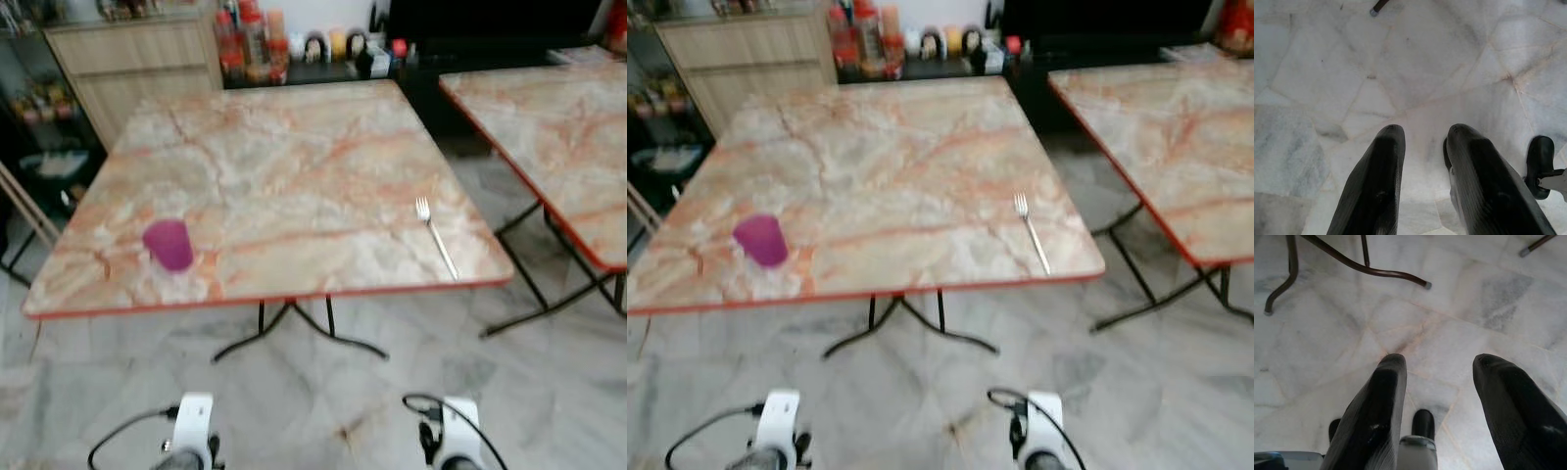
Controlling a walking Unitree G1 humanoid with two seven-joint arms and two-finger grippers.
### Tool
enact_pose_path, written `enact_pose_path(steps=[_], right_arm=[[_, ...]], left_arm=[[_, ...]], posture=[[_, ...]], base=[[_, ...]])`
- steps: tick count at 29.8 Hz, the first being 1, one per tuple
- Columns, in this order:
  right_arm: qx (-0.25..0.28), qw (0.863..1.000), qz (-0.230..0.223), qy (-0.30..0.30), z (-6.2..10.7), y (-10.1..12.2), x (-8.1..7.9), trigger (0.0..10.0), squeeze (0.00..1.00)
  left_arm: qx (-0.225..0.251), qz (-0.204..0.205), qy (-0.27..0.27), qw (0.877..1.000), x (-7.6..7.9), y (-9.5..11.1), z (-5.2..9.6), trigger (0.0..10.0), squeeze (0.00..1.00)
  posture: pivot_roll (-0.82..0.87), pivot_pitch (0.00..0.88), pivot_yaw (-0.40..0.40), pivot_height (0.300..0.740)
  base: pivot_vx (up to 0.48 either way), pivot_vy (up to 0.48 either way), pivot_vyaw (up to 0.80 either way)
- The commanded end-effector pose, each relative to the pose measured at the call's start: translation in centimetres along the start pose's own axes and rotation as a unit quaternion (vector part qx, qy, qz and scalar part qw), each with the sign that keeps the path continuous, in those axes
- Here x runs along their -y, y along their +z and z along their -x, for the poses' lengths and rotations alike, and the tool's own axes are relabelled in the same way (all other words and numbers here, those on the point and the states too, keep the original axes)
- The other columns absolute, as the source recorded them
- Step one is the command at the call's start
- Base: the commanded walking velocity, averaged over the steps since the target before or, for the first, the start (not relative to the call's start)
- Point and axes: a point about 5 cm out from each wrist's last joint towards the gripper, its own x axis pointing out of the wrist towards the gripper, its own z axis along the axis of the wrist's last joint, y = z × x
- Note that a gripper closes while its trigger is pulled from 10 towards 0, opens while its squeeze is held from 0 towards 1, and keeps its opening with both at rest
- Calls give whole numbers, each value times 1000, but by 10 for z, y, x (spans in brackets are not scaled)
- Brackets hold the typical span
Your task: Setting the table
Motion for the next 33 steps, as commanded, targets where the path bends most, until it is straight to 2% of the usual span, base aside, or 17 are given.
enact_pose_path(steps=[1, 9, 21, 33], right_arm=[[-8, 1000, 3, -1, 1, -4, 1, 10000, 0], [-10, 1000, 7, -2, 1, -4, 1, 10000, 0], [-11, 1000, 0, -3, 1, -4, 1, 10000, 0], [-7, 1000, -2, -2, 0, -2, 1, 10000, 0]], left_arm=[[-2, -2, 3, 1000, -2, 0, 0, 10000, 0], [0, -4, 2, 1000, -2, 1, 0, 10000, 0], [-2, -3, 4, 1000, -4, -1, 0, 10000, 0], [3, 7, 2, 1000, -3, 1, 0, 10000, 0]], posture=[[-55, 0, 39, 740], [-53, 0, 38, 740], [-50, 0, 39, 740], [-54, 0, 35, 740]], base=[[285, 0, 0], [329, 0, 473], [335, 0, 0], [0, 0, 0]])
